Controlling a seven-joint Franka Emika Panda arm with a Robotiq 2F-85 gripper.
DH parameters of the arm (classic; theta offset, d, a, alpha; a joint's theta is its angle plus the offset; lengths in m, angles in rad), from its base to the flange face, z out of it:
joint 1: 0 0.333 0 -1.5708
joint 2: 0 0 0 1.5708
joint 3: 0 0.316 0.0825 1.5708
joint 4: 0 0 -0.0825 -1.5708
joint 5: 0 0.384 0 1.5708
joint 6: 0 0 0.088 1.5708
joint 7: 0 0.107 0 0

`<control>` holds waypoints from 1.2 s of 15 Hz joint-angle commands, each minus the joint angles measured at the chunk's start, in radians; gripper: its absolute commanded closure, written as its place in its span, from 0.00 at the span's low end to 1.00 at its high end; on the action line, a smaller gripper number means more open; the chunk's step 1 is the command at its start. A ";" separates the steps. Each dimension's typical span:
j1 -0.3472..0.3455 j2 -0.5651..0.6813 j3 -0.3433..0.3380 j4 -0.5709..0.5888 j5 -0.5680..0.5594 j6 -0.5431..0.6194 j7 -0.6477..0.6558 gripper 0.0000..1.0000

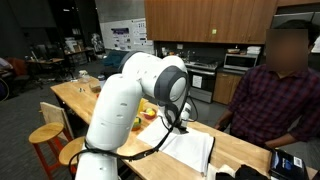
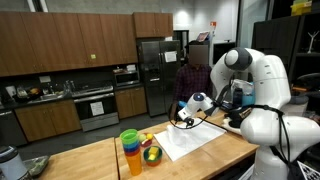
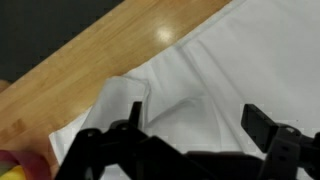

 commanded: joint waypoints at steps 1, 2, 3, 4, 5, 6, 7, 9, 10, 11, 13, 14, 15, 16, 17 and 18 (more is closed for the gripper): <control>-0.039 0.085 0.012 0.057 -0.021 0.114 0.030 0.00; -0.052 0.110 0.015 0.077 -0.016 0.153 0.040 0.00; -0.060 0.135 0.013 0.095 0.000 0.190 0.044 0.00; -0.059 0.165 0.002 0.114 0.012 0.233 0.025 0.00; -0.035 0.098 -0.001 0.062 0.001 0.164 0.031 0.00; -0.044 0.122 -0.003 0.079 0.001 0.193 0.031 0.00; -0.050 0.142 -0.004 0.092 0.001 0.207 0.030 0.00; -0.055 0.165 -0.004 0.106 0.001 0.215 0.030 0.00; -0.054 0.169 -0.004 0.108 0.001 0.216 0.030 0.00; -0.053 0.169 -0.003 0.108 0.001 0.216 0.030 0.00; -0.053 0.169 -0.002 0.109 0.001 0.217 0.030 0.00; -0.053 0.169 -0.002 0.109 0.001 0.217 0.030 0.00; -0.053 0.169 -0.002 0.109 0.001 0.217 0.030 0.00; -0.053 0.169 -0.002 0.109 0.001 0.217 0.030 0.00; -0.053 0.169 -0.002 0.109 0.001 0.217 0.030 0.00; -0.053 0.169 -0.002 0.109 0.001 0.217 0.030 0.00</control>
